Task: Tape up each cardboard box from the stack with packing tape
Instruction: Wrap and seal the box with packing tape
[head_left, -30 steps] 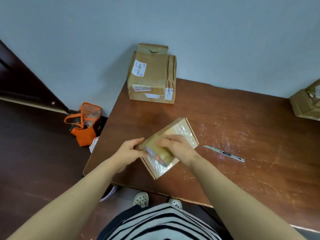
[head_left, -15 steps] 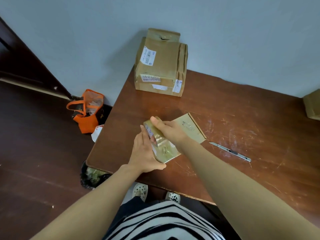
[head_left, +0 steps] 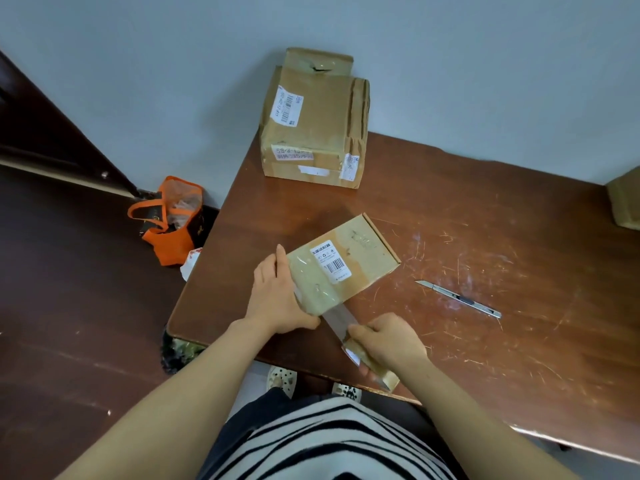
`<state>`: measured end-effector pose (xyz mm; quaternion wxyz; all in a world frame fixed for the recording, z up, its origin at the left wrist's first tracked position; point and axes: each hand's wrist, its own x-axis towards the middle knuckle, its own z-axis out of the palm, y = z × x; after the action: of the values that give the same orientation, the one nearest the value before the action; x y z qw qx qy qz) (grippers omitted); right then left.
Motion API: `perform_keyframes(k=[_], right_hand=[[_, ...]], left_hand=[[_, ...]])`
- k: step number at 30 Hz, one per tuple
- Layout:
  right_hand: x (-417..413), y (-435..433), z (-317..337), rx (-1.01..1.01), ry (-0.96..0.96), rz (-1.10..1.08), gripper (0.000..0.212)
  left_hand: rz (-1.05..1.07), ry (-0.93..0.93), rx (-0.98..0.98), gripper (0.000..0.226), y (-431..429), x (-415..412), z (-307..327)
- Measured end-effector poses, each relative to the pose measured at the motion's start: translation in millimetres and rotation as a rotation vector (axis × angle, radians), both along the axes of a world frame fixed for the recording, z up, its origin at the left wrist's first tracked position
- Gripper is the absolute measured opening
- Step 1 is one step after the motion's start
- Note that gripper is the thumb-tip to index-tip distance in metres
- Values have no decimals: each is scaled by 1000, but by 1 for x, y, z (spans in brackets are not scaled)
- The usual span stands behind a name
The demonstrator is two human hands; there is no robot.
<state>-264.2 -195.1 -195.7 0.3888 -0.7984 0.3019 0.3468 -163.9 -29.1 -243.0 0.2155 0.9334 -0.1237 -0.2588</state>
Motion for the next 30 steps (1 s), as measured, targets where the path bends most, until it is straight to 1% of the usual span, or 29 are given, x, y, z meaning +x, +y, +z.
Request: perform_keyframes(k=[3, 7, 8, 9, 10, 12, 13, 15, 17, 19, 22, 24, 26, 28, 30], right_hand=[[8, -2, -14, -142, 61, 53, 42], [17, 0, -16, -150, 86, 76, 36], [19, 0, -16, -142, 88, 81, 36], [19, 1, -16, -134, 92, 83, 36], [20, 1, -16, -125, 91, 82, 36], [19, 2, -15, -112, 78, 66, 37], [19, 2, -15, -107, 71, 54, 39], [17, 2, -15, -94, 64, 35, 42], [15, 0, -14, -70, 69, 25, 42], [12, 0, -13, -8, 62, -11, 43], [4, 1, -12, 79, 14, -91, 47], [3, 1, -13, 83, -33, -119, 42], [1, 1, -13, 46, -55, -131, 32], [-5, 1, -11, 94, -63, -178, 27], [-9, -1, -9, 136, -103, -202, 25]], left_hand=[[-49, 29, 74, 153, 0, 3, 6], [-118, 119, 200, 160, -2, 10, 15], [-121, 145, 210, 156, -4, 11, 19], [-97, 136, 193, 146, -10, 12, 23], [-55, 73, 149, 131, -18, 12, 26], [40, -136, 58, 101, -41, 9, 27], [58, -225, 55, 91, -52, 4, 24], [66, -327, 95, 93, -65, -11, 11], [25, -386, 190, 97, -65, -20, -11], [8, -392, 250, 97, -65, -17, -21], [-67, -382, 213, 99, -74, -10, -18], [-136, -429, 210, 96, -76, -10, -24], [-194, -383, 239, 95, -73, -11, -29], [-238, -338, 245, 96, -70, -12, -29], [-291, -378, 285, 98, -70, -8, -28]])
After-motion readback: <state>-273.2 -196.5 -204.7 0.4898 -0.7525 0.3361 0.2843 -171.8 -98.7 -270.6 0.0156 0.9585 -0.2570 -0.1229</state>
